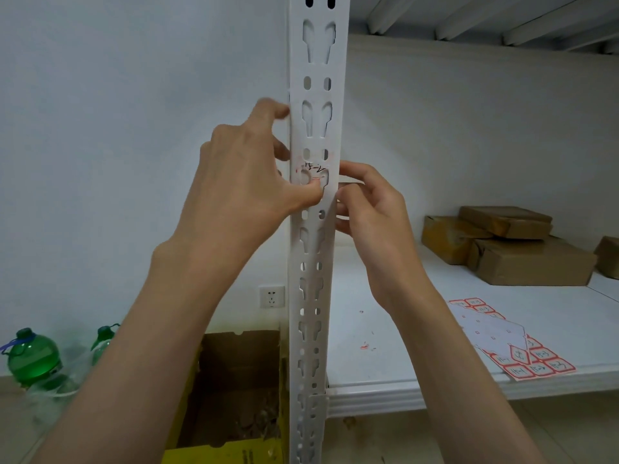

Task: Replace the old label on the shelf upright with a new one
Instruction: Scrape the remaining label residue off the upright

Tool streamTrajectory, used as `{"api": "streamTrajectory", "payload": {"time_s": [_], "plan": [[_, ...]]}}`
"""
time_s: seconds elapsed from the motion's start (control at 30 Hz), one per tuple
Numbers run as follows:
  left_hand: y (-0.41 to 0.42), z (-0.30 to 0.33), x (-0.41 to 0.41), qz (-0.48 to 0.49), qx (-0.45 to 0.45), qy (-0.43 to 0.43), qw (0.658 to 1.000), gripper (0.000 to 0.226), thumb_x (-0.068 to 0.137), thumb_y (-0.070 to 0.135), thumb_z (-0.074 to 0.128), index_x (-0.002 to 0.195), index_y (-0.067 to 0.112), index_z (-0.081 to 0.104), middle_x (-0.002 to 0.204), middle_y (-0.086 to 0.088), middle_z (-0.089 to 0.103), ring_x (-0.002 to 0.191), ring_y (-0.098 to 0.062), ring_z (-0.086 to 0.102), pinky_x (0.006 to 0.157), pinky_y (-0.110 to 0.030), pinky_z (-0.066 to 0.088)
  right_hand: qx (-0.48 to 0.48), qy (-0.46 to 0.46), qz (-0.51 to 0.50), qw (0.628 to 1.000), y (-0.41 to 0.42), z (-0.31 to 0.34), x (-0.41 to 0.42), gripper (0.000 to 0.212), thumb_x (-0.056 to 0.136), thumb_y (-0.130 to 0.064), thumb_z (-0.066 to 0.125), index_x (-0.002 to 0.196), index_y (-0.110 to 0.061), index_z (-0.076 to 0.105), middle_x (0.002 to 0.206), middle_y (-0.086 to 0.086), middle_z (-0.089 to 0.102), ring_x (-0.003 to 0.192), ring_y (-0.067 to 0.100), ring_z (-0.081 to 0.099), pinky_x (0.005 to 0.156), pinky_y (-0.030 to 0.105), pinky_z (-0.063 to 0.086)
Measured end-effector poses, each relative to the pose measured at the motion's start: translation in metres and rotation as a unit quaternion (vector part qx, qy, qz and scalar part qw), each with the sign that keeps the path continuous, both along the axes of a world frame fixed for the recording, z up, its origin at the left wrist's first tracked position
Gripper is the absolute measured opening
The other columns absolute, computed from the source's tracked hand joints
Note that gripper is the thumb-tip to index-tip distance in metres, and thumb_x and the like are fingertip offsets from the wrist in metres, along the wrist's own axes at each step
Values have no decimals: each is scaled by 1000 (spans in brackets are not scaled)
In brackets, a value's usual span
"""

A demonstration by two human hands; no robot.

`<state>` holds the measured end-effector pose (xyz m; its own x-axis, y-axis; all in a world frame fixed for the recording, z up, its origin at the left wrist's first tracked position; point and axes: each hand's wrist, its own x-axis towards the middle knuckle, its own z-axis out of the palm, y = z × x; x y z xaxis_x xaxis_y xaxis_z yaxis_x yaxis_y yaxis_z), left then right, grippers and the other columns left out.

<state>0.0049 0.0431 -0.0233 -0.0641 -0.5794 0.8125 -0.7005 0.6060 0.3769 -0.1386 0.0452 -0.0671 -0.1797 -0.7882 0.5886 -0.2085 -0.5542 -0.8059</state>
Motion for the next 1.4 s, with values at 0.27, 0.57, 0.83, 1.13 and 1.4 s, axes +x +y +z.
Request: {"api": "streamTrajectory", "payload": {"time_s": [0.27,0.57,0.83,1.13,1.4], "plan": [[4,-6,-14,21,-87,14,996,66,75,37,83,127,16,48,99,2,75,81,-22,71,82,-38,54,4,9,-5,1000,-1,0,0,22,105,-23,47,118,-32,62,100,-13,72,88,2,71,68,13,54],[-11,-16,-11,-10,-142,39,989,64,75,41,83,123,9,55,95,-3,77,76,-19,74,73,-41,62,9,5,-6,1000,1,-2,4,27,107,-24,41,126,-29,60,111,-7,71,97,8,70,83,23,56],[-16,-37,-5,-23,-185,46,981,59,84,39,82,125,7,54,115,-10,61,84,-9,60,70,-10,53,-14,21,-13,1000,7,-6,2,31,103,-17,51,130,-33,55,118,-15,68,95,-4,67,72,11,54],[-15,-53,-16,18,-282,-6,959,10,94,13,73,98,6,80,90,-11,68,78,-26,63,59,-44,55,-35,24,-20,999,14,-9,-1,36,100,-9,54,128,-32,53,104,-29,59,88,-17,62,66,7,51],[-10,-43,-21,50,-261,-43,963,13,93,12,72,86,3,77,86,-9,69,73,-27,63,57,-44,55,-32,29,-13,999,16,-8,-6,40,98,-4,54,130,-28,54,102,-27,59,83,-14,64,67,10,53]]}}
